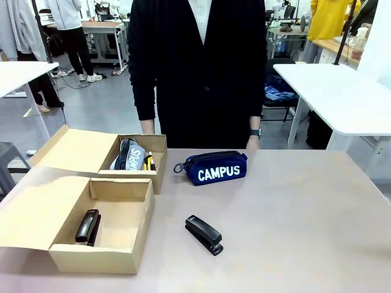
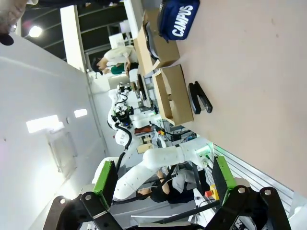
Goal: Place items inside the box.
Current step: Pick up a Pencil pouch or Stapler and place it inside the Mailer Box closest to the robot.
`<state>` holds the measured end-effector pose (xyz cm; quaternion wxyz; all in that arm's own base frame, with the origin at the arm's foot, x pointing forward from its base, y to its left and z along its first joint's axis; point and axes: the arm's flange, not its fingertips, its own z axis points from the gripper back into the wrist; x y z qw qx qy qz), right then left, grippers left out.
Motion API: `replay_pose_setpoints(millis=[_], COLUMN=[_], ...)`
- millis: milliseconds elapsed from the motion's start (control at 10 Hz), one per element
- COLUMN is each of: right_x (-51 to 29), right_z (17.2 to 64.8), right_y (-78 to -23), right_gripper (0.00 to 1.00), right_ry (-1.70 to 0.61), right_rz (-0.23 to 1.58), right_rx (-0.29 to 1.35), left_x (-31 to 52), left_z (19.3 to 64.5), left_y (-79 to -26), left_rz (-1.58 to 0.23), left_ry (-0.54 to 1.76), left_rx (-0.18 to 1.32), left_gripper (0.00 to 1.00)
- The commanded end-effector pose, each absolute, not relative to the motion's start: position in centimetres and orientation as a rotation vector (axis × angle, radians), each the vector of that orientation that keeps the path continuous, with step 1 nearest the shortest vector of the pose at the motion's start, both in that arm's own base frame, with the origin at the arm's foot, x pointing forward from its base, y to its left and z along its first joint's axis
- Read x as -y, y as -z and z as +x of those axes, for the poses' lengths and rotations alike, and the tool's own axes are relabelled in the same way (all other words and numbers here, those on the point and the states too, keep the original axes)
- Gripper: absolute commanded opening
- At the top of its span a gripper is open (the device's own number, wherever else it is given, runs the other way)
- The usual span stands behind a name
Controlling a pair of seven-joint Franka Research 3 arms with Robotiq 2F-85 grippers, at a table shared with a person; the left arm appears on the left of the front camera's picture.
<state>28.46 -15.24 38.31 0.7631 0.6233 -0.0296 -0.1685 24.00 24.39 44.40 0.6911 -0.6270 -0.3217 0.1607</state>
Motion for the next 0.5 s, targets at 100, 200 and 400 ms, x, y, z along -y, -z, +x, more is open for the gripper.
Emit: replay_pose_setpoints(millis=[100, 200, 400], right_x=[9.2, 5.0, -2.9], right_z=[31.7, 33.6, 36.6], right_y=[-40.1, -40.6, -40.0], right_gripper=[1.00, 1.00, 1.00], right_ry=[0.124, -0.031, -0.215], right_rz=[1.126, 0.989, 0.747], right_rx=[0.132, 0.171, 0.385], left_x=[-24.3, -24.3, -24.3], left_z=[24.0, 24.0, 24.0], left_y=[-44.6, -44.6, -44.6], left_rz=[-1.412, -1.412, -1.412], left_ry=[-0.345, -0.345, -0.345], left_rx=[0.739, 0.739, 0.739], left_gripper=[1.00, 1.00, 1.00])
